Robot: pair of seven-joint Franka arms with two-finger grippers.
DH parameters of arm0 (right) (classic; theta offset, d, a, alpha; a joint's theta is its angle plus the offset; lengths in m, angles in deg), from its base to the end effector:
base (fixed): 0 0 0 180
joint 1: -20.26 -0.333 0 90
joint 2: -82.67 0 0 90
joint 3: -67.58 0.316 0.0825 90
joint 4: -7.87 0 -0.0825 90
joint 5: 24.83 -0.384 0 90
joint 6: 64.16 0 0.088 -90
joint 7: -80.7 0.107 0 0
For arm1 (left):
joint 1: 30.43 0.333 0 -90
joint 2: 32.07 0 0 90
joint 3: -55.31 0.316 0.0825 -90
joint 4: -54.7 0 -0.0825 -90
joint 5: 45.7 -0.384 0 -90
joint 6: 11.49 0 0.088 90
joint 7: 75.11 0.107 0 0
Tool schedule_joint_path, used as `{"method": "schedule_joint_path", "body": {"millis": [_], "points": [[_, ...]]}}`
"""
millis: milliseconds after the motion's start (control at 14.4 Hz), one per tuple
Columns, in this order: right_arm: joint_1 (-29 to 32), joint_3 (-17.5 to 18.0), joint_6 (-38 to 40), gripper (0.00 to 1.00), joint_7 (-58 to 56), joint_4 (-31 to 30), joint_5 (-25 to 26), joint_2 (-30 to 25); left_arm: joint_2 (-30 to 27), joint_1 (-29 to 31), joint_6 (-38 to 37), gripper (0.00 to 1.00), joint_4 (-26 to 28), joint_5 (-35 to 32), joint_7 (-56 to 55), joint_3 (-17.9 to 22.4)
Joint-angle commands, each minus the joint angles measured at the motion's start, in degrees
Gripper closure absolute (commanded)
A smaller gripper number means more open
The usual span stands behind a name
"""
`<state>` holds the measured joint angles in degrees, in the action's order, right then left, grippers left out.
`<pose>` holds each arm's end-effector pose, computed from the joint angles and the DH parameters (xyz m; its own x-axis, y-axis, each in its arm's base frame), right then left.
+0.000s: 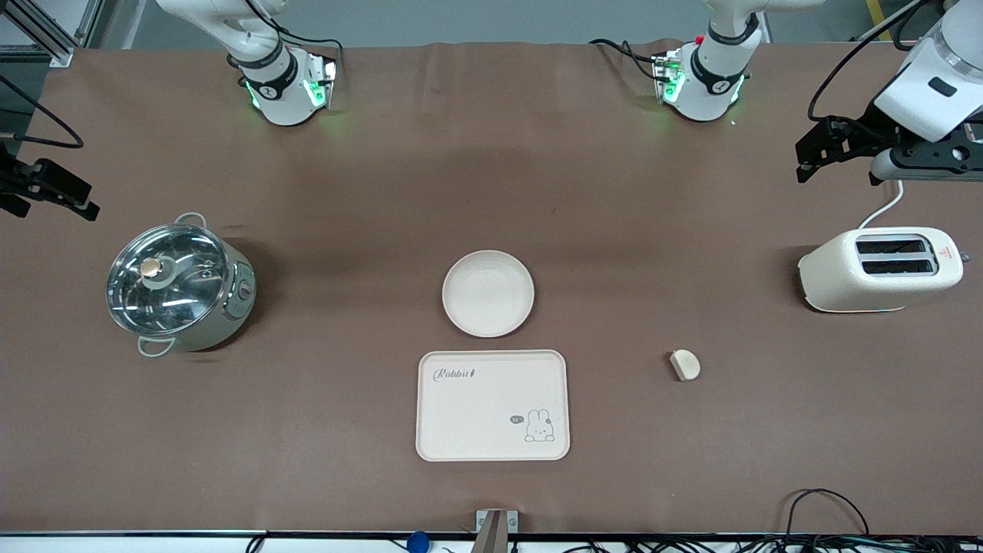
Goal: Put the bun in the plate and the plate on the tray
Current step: 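Grasp the white bun with the left gripper while the right gripper reaches the plate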
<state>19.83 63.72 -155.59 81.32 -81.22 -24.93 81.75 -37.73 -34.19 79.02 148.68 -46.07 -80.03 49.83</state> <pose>0.5515 -0.0332 0.6432 0.9959 -0.0706 0.0568 -0.0705 -0.9975 -0.0034 0.5174 -0.0862 0.6455 0.9964 -0.0752 0.0390 -0.0747 -0.9971 -0.0126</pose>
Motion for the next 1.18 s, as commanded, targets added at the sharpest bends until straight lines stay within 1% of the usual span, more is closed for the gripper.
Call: {"method": "schedule_joint_path", "body": {"millis": [0,208,346,415,554,623,692,831,900,1038,1108], "points": [[-0.01,0.17,0.2,0.0,0.52,-0.2,0.29,-0.4,1.26,0.42,-1.57,0.0,-2.23,0.11,0.52,-0.58],[-0.1,0.17,0.2,0.0,0.61,-0.2,0.11,-0.4,3.54,0.42,-1.14,0.0,-2.93,-0.07,0.35,-0.5],[-0.8,0.34,0.2,0.0,0.7,-0.55,-0.77,-0.13,7.92,0.42,-0.78,0.0,-5.03,0.02,0.43,-0.5],[-2.11,0.43,-0.15,0.0,0.7,-0.73,-1.99,0.48,10.29,-0.02,-0.61,0.0,-5.82,0.02,-0.52,-0.58],[-4.3,0.34,-1.38,0.0,0.69,-0.73,-5.5,3.45,13.21,-0.28,6.04,0.0,-4.7,0.02,-1.93,-0.76],[-5.97,0.34,-3.39,0.0,0.87,-0.73,-7.26,5.65,15.13,-0.37,7.9,0.0,-3.82,0.02,-4.29,-0.85],[-7.38,0.34,-6.28,0.0,3.57,-0.73,-9.27,8.11,17.33,-0.55,9.66,0.0,-3.64,0.02,-7.88,-1.02],[-10.54,0.34,-10.33,0.0,9.98,-0.55,-10.7,11.63,21.63,-2.03,13.18,0.0,-3.55,-0.07,-13.43,-1.02],[-12.3,0.34,-12.7,0.0,12.36,-0.64,-10.7,12.95,23.83,-2.48,16.15,0.0,-2.94,-0.07,-15.89,-1.02],[-14.59,0.34,-16.22,0.0,13.97,-2.03,-12.1,17.07,27.18,-2.48,23.96,0.0,-0.14,-0.07,-19.06,-1.02],[-15.56,0.34,-18.76,0.0,13.97,-4.13,-13.24,17.88,29.11,-2.48,28.18,0.0,1.19,-0.07,-20.47,-1.02]]}}
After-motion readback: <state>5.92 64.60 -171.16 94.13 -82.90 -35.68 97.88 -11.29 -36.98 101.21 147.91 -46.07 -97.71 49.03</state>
